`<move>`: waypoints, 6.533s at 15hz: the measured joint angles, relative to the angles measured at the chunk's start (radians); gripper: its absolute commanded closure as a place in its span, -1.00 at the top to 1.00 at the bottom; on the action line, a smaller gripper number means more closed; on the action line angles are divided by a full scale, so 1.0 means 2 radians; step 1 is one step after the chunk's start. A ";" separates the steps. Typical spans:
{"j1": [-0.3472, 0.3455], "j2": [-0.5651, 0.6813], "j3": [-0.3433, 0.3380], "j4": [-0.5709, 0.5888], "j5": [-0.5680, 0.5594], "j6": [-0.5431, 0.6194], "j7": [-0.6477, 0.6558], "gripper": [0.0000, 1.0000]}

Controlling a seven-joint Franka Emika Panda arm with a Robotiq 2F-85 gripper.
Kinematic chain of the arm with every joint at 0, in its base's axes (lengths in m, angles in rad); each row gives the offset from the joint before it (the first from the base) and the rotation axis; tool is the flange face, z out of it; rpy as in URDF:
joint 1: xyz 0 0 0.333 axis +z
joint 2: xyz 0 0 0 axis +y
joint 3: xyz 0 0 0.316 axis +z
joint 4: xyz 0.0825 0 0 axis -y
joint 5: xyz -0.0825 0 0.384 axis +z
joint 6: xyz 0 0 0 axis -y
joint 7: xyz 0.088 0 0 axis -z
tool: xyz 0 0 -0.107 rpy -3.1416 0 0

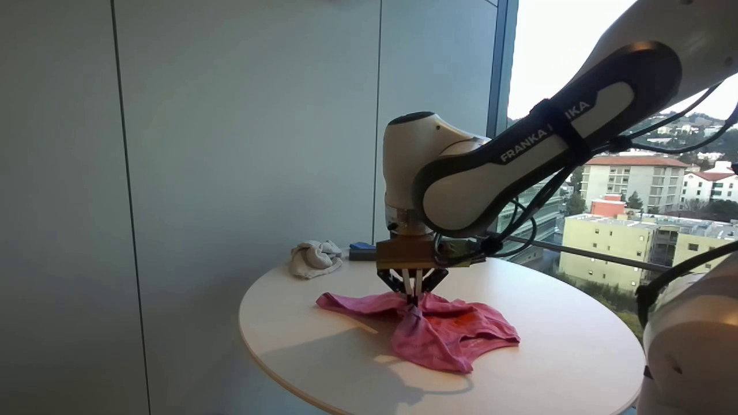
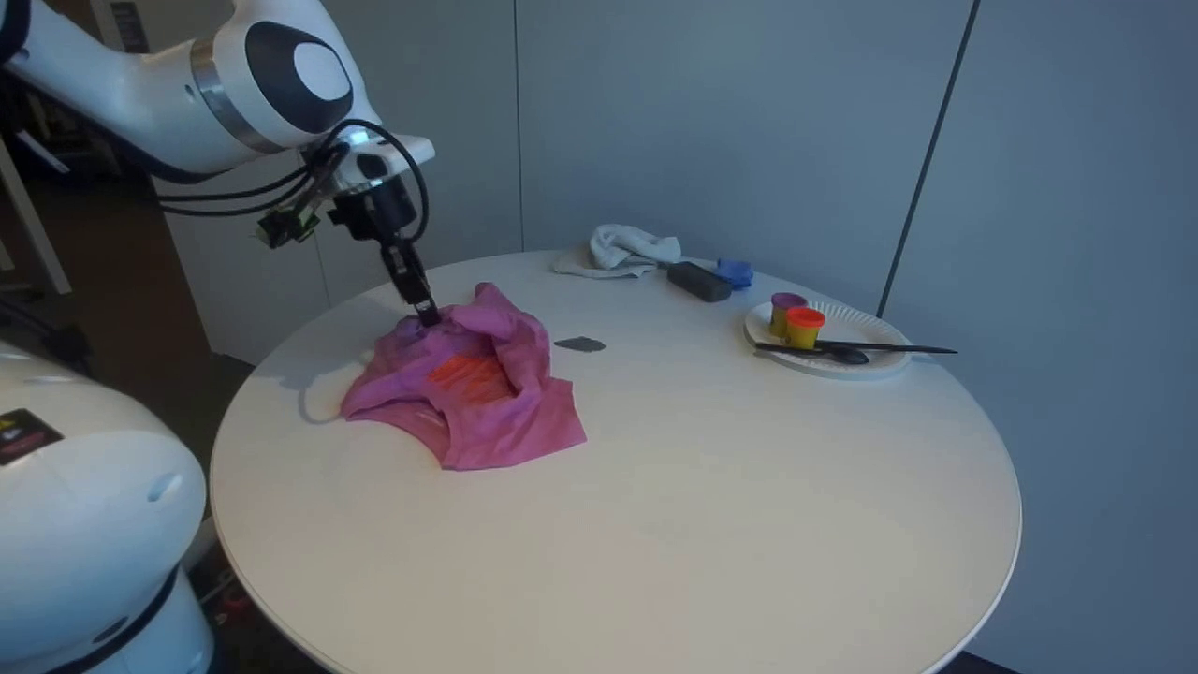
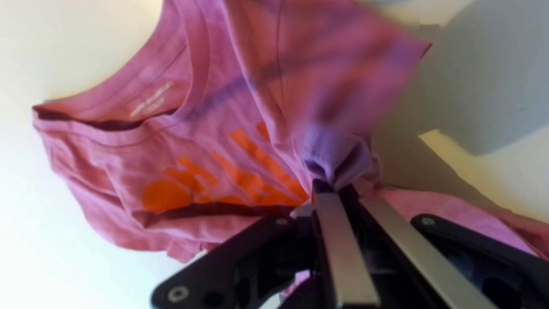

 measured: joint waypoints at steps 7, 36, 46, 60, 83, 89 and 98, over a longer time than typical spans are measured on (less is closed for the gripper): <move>-0.019 -0.004 -0.007 0.031 -0.101 -0.009 -0.021 0.10; -0.008 0.002 0.007 0.010 -0.059 -0.112 0.179 1.00; -0.008 0.038 -0.036 0.002 -0.058 -0.013 0.183 1.00; -0.008 0.089 -0.055 0.006 -0.009 0.064 0.159 -0.74; -0.049 0.147 -0.054 0.146 -0.376 -0.083 0.118 -0.91; -0.024 0.228 -0.090 0.188 -0.383 0.014 0.117 -0.87; 0.002 0.320 -0.100 0.251 -0.459 -0.100 0.216 -0.85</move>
